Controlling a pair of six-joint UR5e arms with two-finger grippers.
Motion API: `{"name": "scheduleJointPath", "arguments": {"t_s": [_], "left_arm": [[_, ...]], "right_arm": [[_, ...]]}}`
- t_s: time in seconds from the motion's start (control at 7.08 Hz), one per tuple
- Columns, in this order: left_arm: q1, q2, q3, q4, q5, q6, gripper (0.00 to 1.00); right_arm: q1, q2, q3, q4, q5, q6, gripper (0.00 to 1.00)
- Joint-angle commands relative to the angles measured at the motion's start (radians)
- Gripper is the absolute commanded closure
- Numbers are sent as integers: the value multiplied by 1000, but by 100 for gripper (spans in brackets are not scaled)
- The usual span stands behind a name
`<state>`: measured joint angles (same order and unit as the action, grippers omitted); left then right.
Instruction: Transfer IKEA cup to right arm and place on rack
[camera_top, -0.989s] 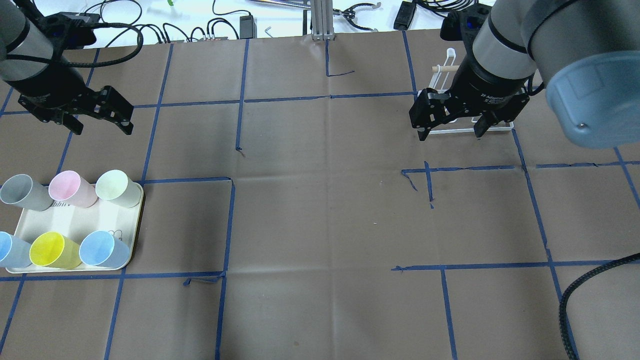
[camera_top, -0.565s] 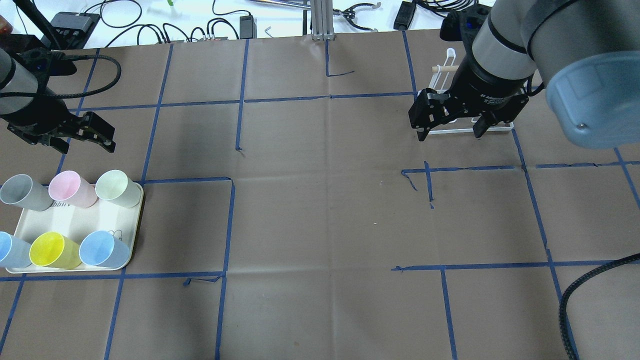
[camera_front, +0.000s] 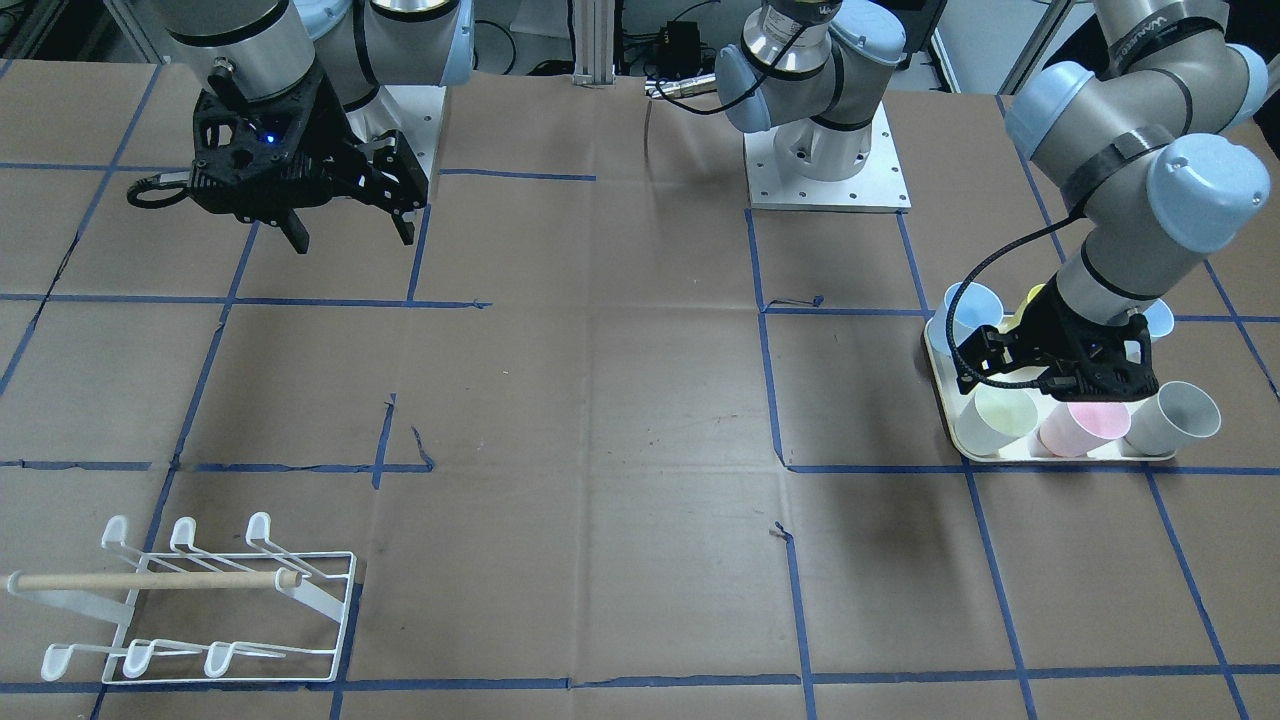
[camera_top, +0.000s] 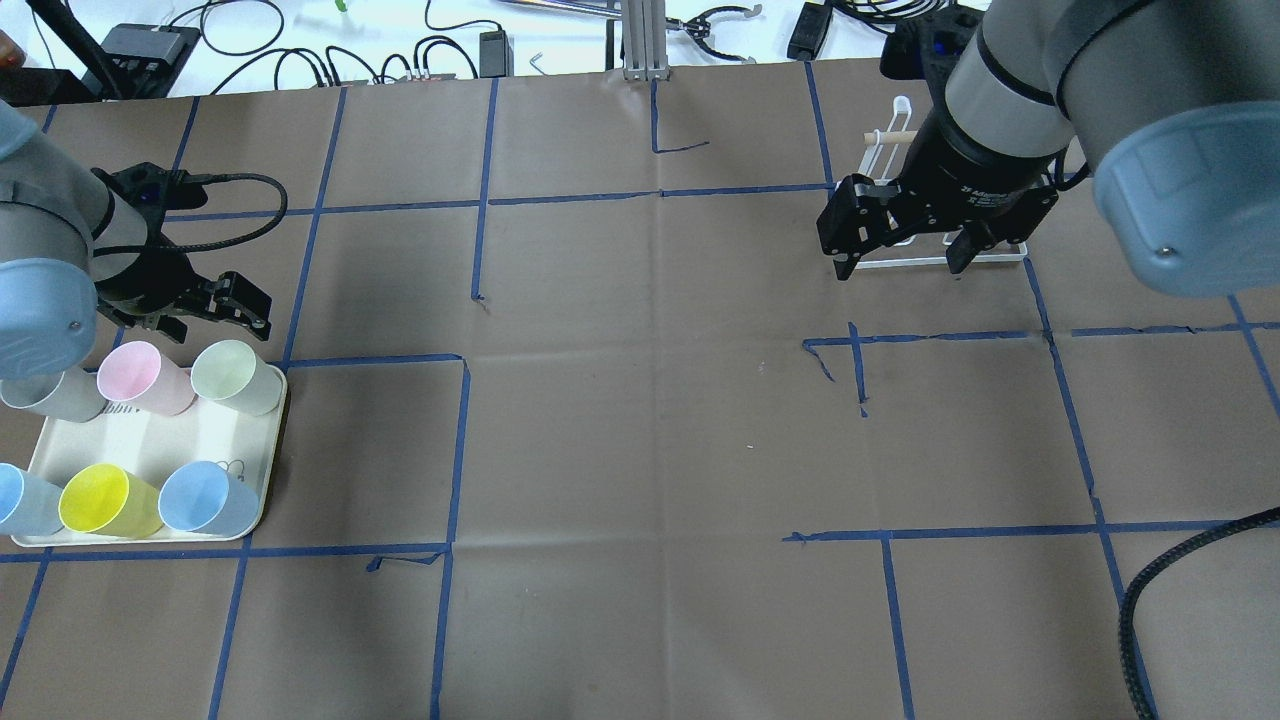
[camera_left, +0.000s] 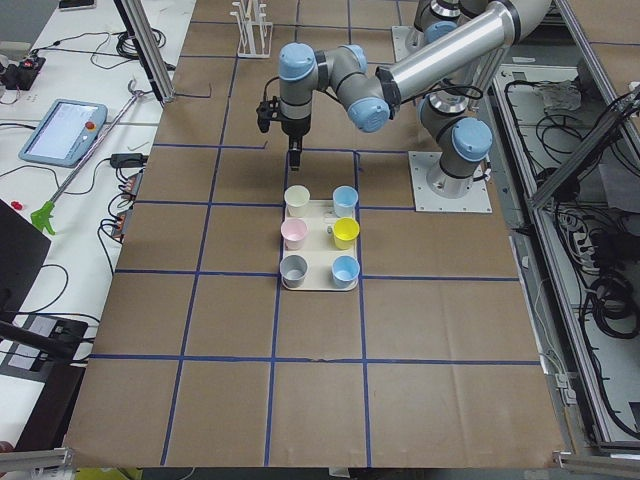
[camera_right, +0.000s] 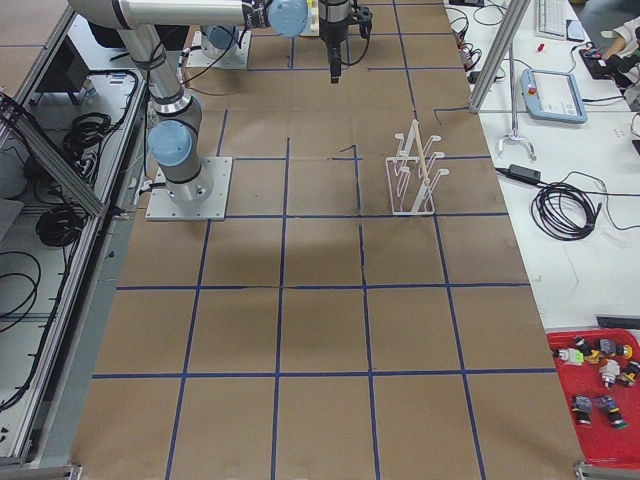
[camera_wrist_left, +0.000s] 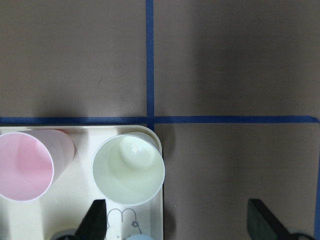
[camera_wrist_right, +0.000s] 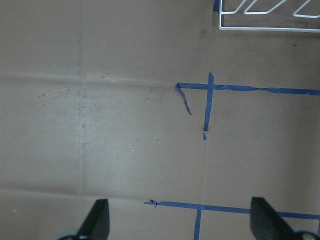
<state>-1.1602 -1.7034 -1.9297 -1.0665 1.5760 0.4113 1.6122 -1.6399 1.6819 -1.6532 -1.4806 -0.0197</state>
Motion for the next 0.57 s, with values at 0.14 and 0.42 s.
{"name": "scheduleJointPath", "arguments": {"t_s": [0.14, 0.42], "left_arm": [[2, -51, -47, 72, 5, 3, 0], [22, -81, -51, 77, 7, 3, 0]], "right_arm": [[3, 6, 25, -229, 43, 182, 0], [9, -6, 134, -659, 48, 561, 0]]}}
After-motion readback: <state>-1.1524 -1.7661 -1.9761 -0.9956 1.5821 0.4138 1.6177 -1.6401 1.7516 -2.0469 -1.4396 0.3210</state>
